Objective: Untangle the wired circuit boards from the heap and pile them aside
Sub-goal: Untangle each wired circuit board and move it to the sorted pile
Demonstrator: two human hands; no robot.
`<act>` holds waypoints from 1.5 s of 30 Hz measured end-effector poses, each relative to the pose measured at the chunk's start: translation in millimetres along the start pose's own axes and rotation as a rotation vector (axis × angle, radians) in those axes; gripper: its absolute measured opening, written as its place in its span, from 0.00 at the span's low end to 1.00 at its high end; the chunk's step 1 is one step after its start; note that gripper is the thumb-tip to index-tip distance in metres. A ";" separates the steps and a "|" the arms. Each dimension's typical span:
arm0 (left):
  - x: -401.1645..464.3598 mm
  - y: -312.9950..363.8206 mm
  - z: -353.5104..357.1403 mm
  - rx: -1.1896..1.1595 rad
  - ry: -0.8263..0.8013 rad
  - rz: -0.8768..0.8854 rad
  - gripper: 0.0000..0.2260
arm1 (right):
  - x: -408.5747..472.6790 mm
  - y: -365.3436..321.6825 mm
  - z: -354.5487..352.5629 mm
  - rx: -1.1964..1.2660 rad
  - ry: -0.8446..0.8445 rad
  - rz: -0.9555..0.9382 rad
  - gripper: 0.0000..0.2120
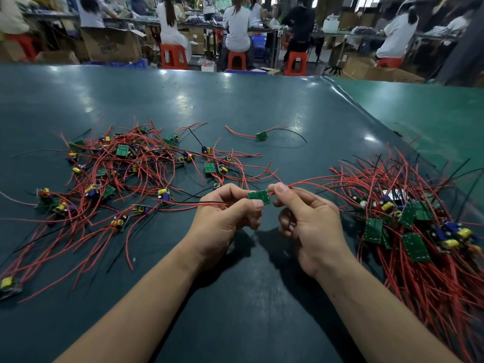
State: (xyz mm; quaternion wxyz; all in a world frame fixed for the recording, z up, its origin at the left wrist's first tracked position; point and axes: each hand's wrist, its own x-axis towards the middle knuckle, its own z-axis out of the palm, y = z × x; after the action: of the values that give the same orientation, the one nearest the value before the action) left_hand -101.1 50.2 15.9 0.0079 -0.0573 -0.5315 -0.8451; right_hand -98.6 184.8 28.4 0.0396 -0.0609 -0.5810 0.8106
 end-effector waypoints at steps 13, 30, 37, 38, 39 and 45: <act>2.1 8.7 -7.0 -0.166 0.018 0.009 0.12 | 15.6 -25.5 -25.6 0.230 0.338 -0.219 0.11; -3.6 11.6 -3.5 -0.131 -0.111 -0.136 0.09 | -5.6 0.0 -0.3 0.015 -0.105 -0.100 0.02; -3.1 7.1 -2.3 -0.062 -0.087 -0.077 0.11 | -7.6 0.9 1.1 -0.034 0.038 -0.169 0.08; -3.5 7.3 -1.5 -0.059 -0.074 -0.067 0.09 | -8.8 2.3 2.0 -0.042 0.064 -0.178 0.09; -2.9 6.5 -1.4 -0.062 -0.063 -0.061 0.09 | -10.4 4.7 3.2 -0.059 0.090 -0.193 0.09; -0.1 9.5 -3.1 -0.076 -0.027 -0.091 0.07 | -21.5 12.5 11.4 -0.178 0.068 -0.303 0.12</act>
State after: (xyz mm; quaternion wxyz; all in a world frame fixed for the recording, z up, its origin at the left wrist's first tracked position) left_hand -100.6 43.2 23.1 -0.0401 -0.0448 -0.5012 -0.8633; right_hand -78.8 167.2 21.3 0.1754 -0.0031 -0.6512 0.7383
